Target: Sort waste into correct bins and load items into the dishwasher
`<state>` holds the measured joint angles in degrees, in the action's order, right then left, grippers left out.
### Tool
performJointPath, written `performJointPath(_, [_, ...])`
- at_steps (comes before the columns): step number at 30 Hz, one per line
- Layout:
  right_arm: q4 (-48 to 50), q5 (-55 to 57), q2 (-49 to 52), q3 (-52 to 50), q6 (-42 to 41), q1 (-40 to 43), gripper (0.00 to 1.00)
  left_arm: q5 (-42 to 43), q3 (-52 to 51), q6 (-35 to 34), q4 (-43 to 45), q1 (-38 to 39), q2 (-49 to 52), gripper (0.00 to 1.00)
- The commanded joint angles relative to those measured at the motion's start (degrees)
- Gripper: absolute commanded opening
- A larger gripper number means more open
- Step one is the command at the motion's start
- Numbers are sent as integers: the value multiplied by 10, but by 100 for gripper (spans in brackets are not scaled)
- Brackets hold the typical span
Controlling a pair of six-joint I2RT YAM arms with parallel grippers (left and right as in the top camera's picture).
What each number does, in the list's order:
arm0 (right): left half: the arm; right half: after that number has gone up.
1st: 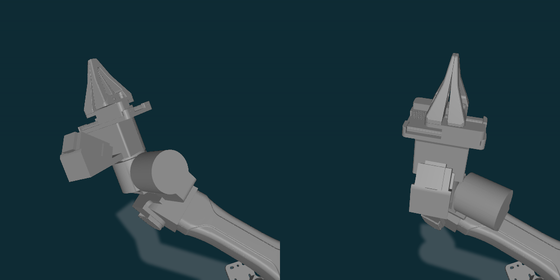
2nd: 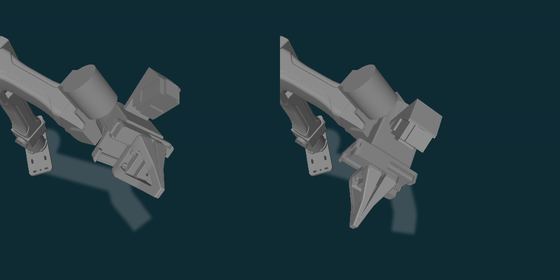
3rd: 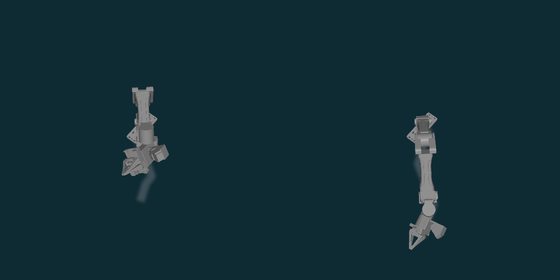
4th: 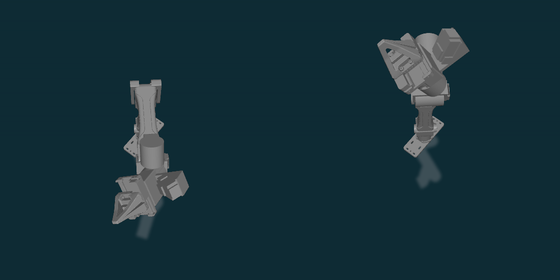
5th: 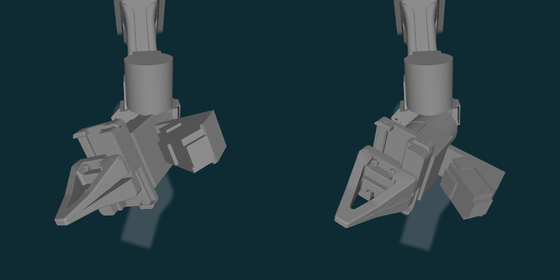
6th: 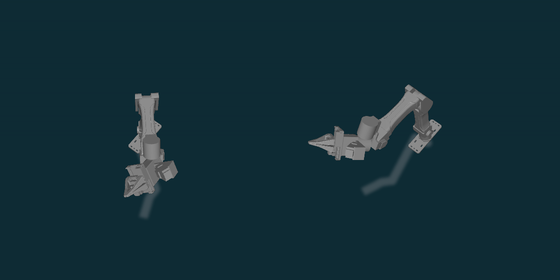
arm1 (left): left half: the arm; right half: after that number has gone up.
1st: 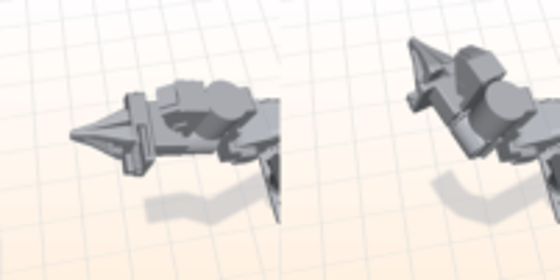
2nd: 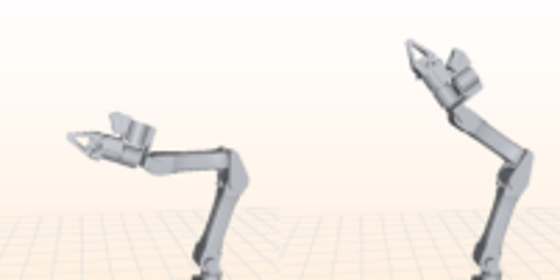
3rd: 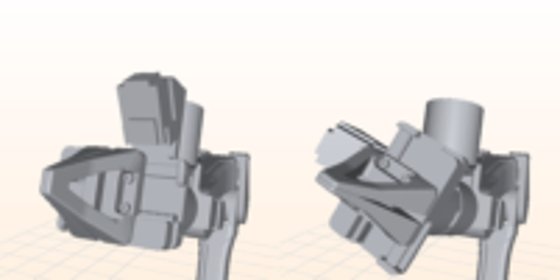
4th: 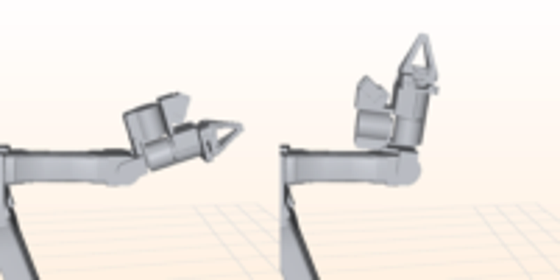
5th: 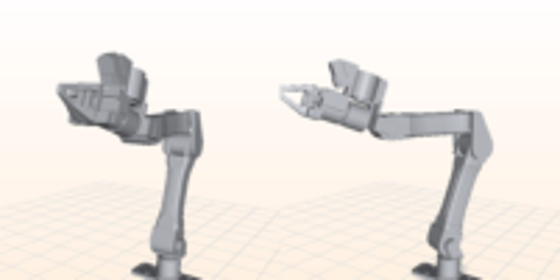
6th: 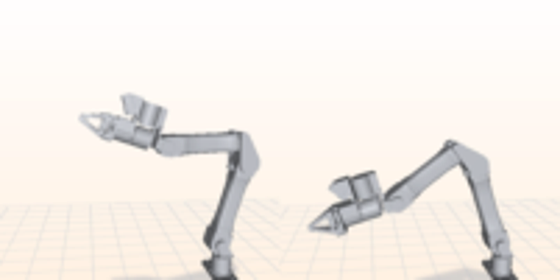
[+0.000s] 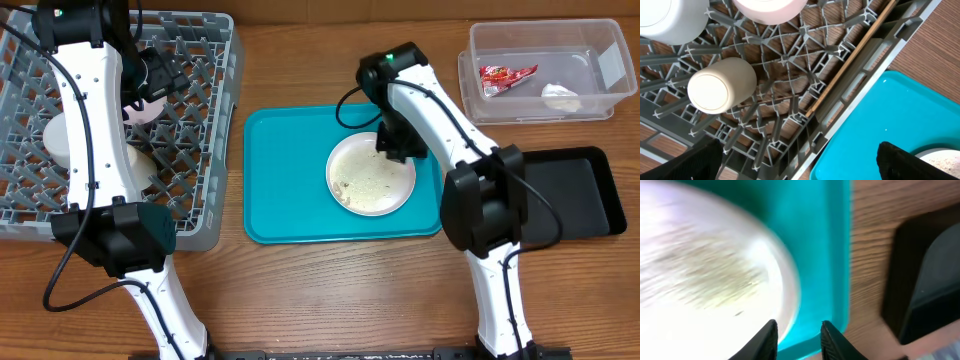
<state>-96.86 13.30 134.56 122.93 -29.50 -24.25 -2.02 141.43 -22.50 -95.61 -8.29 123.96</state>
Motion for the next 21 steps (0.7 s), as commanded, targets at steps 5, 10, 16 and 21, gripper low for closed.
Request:
performJointPath(5, [90,-184,-83,35,15,-99,100,-8,7,4,1,1,-14,100])
performJointPath(10, [187,-154,-64,10,14,-168,100,-8,7,4,1,1,-14,100])
performJointPath(16, [206,0,-39,-30,-96,-227,73,-8,7,4,1,1,-14,100])
performJointPath(21, [212,47,-25,-55,-100,-246,68,-8,7,4,1,1,-14,100])
